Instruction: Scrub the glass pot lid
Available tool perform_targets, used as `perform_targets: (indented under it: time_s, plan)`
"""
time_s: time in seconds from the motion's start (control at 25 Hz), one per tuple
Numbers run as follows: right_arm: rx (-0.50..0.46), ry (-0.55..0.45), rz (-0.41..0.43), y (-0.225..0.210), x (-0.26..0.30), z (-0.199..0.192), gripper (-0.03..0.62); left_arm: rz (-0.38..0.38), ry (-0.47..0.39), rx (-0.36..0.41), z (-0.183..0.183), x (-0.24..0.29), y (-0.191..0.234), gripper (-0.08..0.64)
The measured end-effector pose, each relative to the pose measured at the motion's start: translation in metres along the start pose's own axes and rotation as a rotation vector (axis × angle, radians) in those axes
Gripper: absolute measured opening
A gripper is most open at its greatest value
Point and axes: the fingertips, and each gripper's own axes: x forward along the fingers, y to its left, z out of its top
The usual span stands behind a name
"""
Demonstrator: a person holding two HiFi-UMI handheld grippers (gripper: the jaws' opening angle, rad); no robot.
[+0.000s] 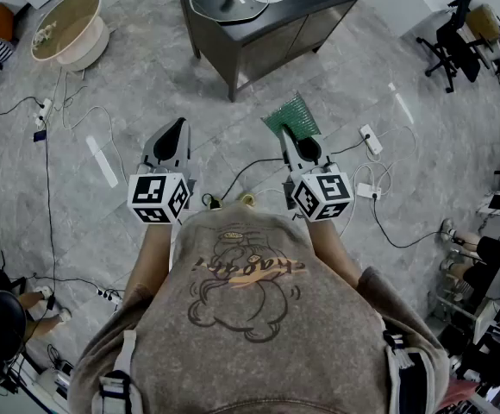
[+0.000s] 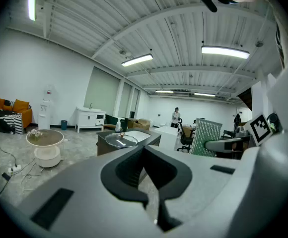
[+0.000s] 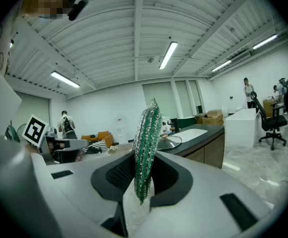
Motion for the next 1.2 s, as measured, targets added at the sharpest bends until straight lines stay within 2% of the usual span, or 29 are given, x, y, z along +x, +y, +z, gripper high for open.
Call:
perform_targets:
  time_s: [0.24, 0.4, 0.56, 0.72, 0.96, 1.2]
  plan:
    - [0.017, -0.037, 0.036, -0.006, -0.006, 0.010, 0.091, -0.003, -0.004, 0.000, 0.003, 0.007, -0.009, 0.009]
    - [0.049, -0.033, 0.028, -0.029, -0.021, 0.001, 0.091, 0.017, -0.008, 0.001, -0.002, 0.016, -0.028, 0.009]
    - [0.061, -0.029, 0.076, -0.038, -0.029, -0.008, 0.091, 0.042, -0.007, -0.007, -0.013, 0.017, -0.044, 0.009]
    - [0.082, -0.033, 0.077, -0.050, -0.030, -0.011, 0.091, 0.048, -0.018, 0.010, -0.013, 0.019, -0.056, 0.009]
    - [0.111, -0.064, 0.069, -0.067, -0.009, 0.001, 0.091, 0.058, -0.040, 0.040, 0.001, 0.041, -0.052, 0.009]
    - [0.112, -0.057, 0.060, -0.094, 0.030, 0.007, 0.091, 0.053, -0.060, 0.036, 0.012, 0.090, -0.037, 0.009]
